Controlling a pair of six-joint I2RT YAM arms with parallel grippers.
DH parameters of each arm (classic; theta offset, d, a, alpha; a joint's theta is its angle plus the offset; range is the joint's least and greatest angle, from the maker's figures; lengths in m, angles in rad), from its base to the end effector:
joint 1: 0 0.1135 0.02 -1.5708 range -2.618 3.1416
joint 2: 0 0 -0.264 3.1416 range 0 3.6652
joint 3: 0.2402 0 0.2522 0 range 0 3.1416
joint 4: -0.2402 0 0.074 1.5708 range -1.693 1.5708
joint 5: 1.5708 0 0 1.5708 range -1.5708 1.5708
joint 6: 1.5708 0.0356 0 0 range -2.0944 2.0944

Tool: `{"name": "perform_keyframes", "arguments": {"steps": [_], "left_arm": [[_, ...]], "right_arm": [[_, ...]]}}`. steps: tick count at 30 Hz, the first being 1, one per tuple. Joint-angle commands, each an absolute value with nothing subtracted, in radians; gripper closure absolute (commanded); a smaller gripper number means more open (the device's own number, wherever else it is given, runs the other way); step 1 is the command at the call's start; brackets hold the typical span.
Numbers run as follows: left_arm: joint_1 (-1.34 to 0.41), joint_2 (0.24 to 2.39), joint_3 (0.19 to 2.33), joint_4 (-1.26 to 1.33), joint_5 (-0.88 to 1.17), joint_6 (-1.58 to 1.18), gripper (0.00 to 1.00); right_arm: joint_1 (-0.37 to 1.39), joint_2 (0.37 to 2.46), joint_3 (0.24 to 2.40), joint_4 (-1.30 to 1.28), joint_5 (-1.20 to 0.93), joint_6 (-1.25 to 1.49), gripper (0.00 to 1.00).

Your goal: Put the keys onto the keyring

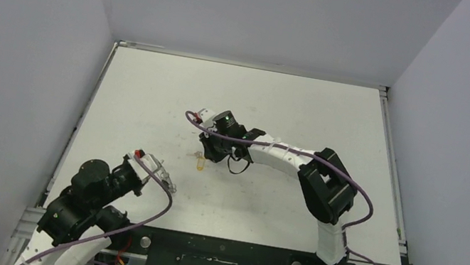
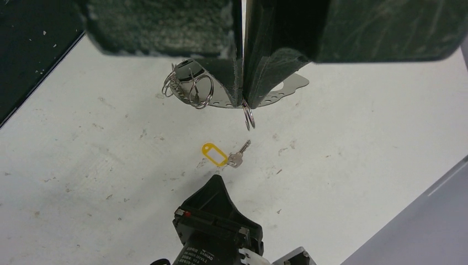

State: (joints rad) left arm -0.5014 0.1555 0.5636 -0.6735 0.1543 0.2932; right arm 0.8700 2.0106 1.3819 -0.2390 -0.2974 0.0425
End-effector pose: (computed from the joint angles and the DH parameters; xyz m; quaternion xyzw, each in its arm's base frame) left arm 0.0549 -0.0363 0.2780 0.3496 0.7123 -0.1238 0.5959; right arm 0.2730 0.3397 0.1744 -0.4200 0.8296 0.2749 0.2444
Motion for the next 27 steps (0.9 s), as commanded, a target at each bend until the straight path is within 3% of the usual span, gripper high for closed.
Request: {"name": "perform_keyframes", "arguments": {"steps": [1, 4, 7, 12, 19, 27], "left_arm": [[-0.502, 0.203, 0.546, -0.518, 0.211, 0.271, 1.00], [-0.502, 0.232, 0.534, -0.489, 0.228, 0.266, 1.00], [-0.501, 0.249, 0.529, -0.483, 0.230, 0.269, 1.00], [-0.502, 0.239, 0.529, -0.488, 0.229, 0.267, 1.00], [-0.502, 0.218, 0.530, -0.508, 0.225, 0.263, 1.00], [-0.502, 0.208, 0.532, -0.520, 0.222, 0.265, 1.00]], "right_arm": [[0.857, 1.893, 1.334, -0.205, -0.340, 0.053, 1.00], [0.850, 1.880, 1.321, -0.187, -0.340, 0.054, 1.00], [0.856, 1.906, 1.345, -0.201, -0.327, 0.049, 0.81], [0.919, 1.964, 1.428, -0.260, -0.185, 0.022, 0.63], [0.995, 2.064, 1.579, -0.392, 0.039, 0.008, 0.64], [1.009, 2.125, 1.642, -0.447, 0.093, 0.008, 0.70]]}}
